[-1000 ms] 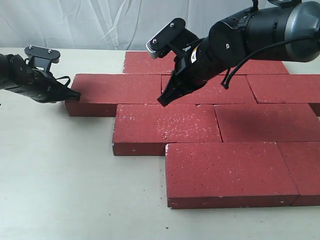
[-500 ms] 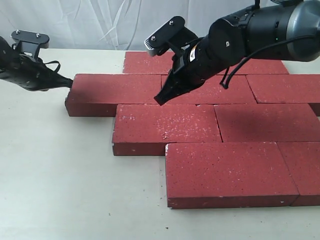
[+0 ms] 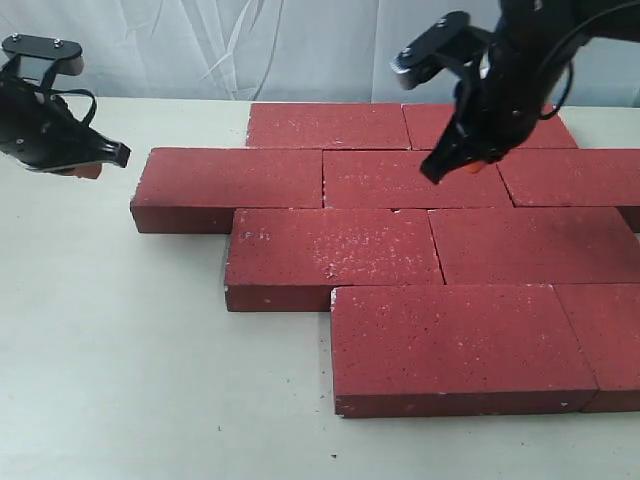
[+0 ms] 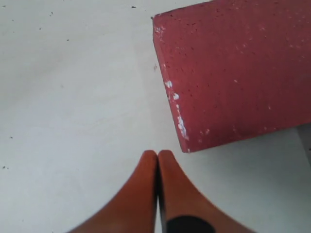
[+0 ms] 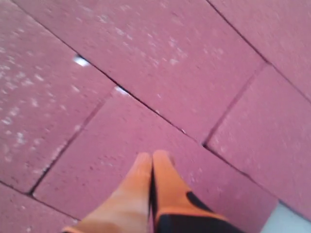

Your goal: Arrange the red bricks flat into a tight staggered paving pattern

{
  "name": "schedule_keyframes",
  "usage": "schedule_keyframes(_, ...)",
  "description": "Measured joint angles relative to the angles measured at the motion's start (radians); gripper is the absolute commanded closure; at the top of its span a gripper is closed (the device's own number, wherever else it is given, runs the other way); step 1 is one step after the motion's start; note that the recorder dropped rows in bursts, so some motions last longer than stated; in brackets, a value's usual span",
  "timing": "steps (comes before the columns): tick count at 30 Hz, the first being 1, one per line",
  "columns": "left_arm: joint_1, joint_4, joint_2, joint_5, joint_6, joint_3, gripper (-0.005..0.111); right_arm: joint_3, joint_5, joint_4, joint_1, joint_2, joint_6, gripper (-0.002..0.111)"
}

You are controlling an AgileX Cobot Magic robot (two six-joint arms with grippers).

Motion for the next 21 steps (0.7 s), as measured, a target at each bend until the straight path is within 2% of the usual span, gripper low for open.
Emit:
schedule_keyframes(4, 0.0, 0.0, -0.032, 0.047, 0.002, 0.0, 0.107, 0.036, 0.038, 0.002, -0.107, -0.074, 0.041, 0.109)
schedule_keyframes(10, 0.0, 0.0, -0.045, 0.051, 0.006, 0.0, 0.107, 0.181, -0.05, 0.002, -0.226, -0.241, 0.05, 0.109)
schedule_keyframes(21, 0.0, -0.036, -0.048, 0.073, 0.042, 0.0, 0.107, 0.424, -0.327, 0.056, -0.263, -0.532, 0.058, 0.109)
